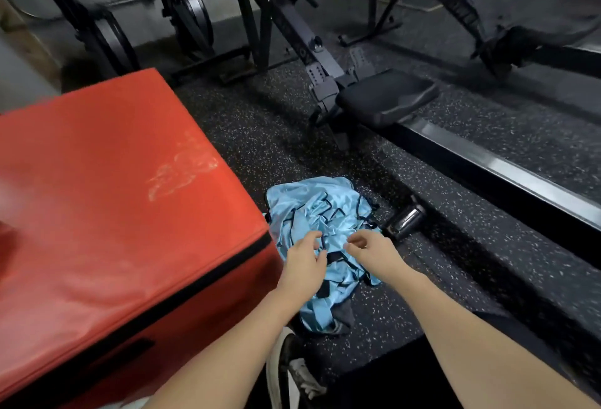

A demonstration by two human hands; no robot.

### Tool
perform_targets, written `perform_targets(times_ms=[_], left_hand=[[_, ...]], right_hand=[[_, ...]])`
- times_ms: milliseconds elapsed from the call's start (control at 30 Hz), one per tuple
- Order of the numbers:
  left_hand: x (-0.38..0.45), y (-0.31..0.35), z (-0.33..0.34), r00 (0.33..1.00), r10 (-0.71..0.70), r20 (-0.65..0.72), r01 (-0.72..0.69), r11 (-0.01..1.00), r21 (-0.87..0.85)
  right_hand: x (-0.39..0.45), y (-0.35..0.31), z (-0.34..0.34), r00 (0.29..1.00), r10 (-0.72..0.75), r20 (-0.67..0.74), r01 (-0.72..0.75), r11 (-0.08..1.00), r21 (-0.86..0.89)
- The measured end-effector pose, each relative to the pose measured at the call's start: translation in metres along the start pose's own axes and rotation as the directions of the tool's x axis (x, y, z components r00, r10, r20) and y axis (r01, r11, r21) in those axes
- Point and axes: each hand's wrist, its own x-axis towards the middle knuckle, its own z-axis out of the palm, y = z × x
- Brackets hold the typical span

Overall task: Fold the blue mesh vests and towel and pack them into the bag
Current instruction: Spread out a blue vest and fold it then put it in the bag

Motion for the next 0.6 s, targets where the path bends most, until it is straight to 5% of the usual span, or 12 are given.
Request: perform_targets(times_ms=[200,600], left_hand=[[0.035,-0.028,0.051,0.970,-0.244,0.003,0.244,0.970,-0.014],[0.091,-0.060,0.090,0.872,-0.487,0.046,0.488,0.873,-0.002]], right_hand=[[0.033,0.030,0.015,0.992,0.053,0.117,-0.049,0.998,-0.039],[0.090,0.065,0.045,0.977,0.084,0.197,-0.064,0.993,-0.103]])
